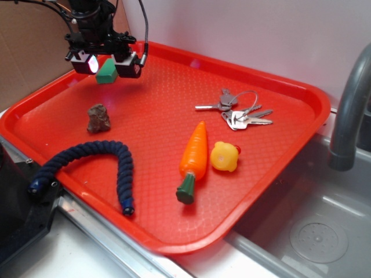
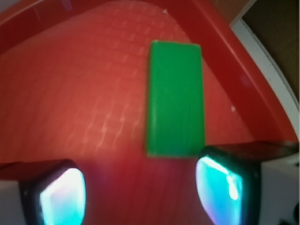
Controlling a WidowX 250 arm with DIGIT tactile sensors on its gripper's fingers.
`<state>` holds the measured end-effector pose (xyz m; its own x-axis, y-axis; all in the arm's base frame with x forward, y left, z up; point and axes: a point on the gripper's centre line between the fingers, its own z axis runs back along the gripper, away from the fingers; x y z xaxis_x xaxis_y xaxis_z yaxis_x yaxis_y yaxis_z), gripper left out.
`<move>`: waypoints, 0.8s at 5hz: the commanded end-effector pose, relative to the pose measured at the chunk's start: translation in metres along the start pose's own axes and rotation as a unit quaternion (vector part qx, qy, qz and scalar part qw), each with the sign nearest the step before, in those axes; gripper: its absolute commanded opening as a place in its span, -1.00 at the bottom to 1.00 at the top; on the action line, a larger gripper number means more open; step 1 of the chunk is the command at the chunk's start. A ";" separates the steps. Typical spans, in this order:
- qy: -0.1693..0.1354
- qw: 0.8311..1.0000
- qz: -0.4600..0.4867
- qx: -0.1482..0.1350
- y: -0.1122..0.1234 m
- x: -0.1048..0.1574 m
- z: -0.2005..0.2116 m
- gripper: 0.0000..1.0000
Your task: Grab the green block.
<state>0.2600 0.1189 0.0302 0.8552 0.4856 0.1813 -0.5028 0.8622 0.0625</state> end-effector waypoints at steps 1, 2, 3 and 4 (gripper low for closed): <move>-0.014 1.000 0.010 0.018 0.016 0.015 0.002 1.00; -0.014 0.999 0.029 0.019 0.024 0.014 0.004 1.00; -0.013 0.999 0.035 0.020 0.029 0.014 0.006 1.00; -0.021 0.999 0.032 0.000 0.033 0.021 0.008 1.00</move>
<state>0.2560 0.1427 0.0237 0.8283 0.5380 0.1561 -0.5509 0.8329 0.0530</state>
